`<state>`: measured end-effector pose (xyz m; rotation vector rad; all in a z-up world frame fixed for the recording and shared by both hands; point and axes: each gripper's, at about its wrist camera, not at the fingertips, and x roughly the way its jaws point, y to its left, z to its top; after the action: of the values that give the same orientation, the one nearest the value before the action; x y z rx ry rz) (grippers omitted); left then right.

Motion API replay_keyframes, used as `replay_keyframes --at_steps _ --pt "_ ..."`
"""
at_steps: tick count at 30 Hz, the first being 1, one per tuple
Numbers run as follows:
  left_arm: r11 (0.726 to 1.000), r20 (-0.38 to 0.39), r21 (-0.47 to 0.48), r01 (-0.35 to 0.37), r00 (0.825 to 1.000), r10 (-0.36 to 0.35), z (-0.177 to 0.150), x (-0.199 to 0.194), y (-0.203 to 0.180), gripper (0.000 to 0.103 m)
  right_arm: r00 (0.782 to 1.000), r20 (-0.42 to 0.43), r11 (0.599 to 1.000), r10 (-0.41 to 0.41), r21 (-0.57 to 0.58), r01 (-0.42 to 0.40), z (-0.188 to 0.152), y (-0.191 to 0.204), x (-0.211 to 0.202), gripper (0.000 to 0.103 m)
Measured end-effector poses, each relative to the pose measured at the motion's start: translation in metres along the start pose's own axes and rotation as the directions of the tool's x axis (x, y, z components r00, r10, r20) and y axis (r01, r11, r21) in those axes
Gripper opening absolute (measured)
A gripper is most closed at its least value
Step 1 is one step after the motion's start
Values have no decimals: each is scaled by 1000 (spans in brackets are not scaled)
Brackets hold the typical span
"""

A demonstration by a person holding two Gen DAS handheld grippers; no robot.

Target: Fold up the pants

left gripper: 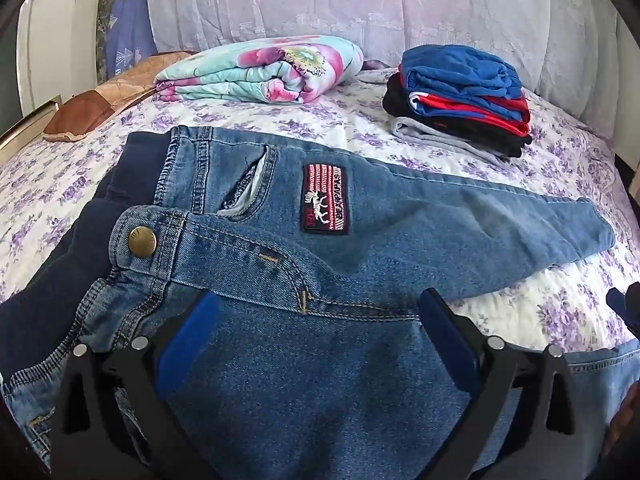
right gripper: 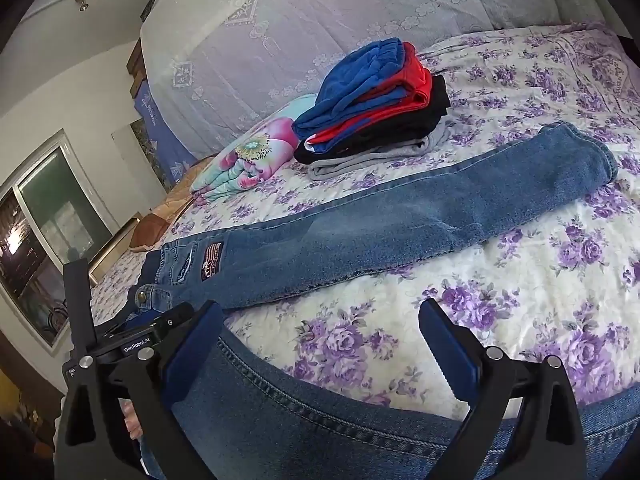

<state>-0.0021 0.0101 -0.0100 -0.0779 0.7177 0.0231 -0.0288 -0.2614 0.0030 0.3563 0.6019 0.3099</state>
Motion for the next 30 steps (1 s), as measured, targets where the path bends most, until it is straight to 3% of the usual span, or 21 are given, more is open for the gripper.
replay_keyframes --at_steps 30 --pt "1000 -20 -9 -21 1000 21 2 -1 1 98 999 6 999 33 14 -33 -2 -14 -1 99"
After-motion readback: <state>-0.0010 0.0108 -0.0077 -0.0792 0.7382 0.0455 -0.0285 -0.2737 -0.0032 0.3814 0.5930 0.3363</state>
